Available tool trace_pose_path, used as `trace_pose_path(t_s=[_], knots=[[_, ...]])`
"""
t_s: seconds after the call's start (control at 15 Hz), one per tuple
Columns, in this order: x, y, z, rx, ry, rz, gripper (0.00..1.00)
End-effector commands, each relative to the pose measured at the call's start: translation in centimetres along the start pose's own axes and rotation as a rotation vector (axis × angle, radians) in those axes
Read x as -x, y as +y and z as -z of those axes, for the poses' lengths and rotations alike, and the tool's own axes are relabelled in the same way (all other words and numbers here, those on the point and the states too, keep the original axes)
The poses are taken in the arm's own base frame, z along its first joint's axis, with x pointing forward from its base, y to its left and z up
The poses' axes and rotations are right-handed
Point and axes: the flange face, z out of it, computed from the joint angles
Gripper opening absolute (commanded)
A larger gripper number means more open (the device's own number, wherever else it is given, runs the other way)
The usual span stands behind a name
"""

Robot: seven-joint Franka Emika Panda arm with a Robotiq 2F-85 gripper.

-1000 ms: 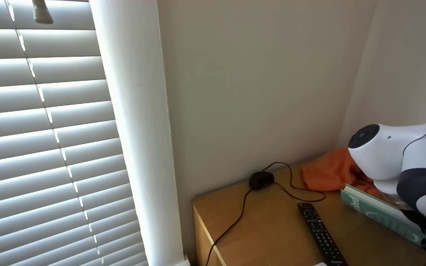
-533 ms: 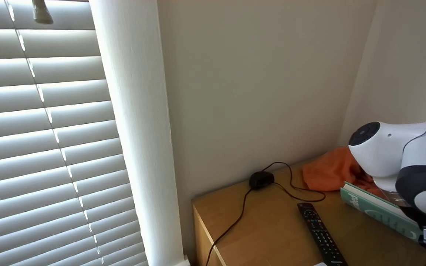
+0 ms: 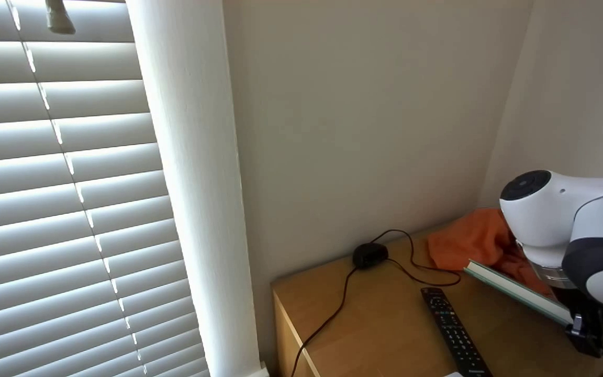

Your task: Flip the light blue book on the cabinet top anticlockwise once

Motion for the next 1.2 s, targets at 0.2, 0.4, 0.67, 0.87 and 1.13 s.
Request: trace_pose_path(t_s=[0.2,0.4,0.67,0.87,1.13], knots=[[-1.2,-1.1,-2.0,-0.044,0.044,0.038,0.36],[-0.8,-0.8,-1.2,-0.067,0.045,0.037,0.23],[-0.1,-1.4,-1.1,-0.088,-0.015,0.081,0.19],[0.3,-2.0,-1.1,-0.09,-0.066,0.121,0.19],[0.6,-3.2,-1.5,-0.09,-0.134,0.135,0.19]])
